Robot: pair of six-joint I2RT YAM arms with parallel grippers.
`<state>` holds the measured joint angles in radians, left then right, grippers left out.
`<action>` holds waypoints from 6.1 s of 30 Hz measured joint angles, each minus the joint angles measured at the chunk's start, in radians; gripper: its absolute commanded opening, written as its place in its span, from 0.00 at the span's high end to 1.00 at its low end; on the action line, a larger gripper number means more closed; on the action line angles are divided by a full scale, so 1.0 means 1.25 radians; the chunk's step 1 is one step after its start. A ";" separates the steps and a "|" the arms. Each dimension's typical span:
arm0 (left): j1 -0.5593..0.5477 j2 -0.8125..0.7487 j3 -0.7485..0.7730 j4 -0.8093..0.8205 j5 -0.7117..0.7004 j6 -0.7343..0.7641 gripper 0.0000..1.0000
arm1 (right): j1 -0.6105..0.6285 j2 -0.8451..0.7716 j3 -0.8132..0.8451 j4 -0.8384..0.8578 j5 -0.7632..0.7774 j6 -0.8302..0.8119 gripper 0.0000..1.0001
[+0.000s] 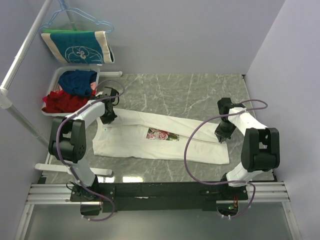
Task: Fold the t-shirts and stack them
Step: Fold the tshirt
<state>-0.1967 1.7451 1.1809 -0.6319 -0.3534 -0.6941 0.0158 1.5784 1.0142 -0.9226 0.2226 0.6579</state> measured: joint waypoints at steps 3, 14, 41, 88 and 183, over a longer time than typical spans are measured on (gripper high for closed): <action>0.000 -0.017 0.003 -0.016 -0.008 0.000 0.99 | -0.001 0.000 0.000 -0.005 0.011 0.004 1.00; 0.000 -0.146 0.003 -0.083 -0.033 -0.006 0.95 | -0.031 0.000 -0.012 -0.003 0.030 0.005 1.00; 0.001 -0.154 0.000 -0.035 0.008 -0.022 0.34 | 0.020 0.045 0.123 0.071 -0.042 -0.023 0.60; -0.017 0.522 0.756 -0.069 0.125 0.072 0.34 | -0.006 0.650 0.863 -0.028 -0.075 -0.103 0.60; -0.175 0.529 0.716 -0.003 0.168 0.169 0.99 | 0.209 0.491 0.755 0.065 -0.155 -0.120 0.69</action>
<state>-0.4152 2.4069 2.0762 -0.6361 -0.1440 -0.4828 0.2771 2.1918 1.9575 -0.8417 0.0292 0.5083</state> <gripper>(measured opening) 0.017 0.307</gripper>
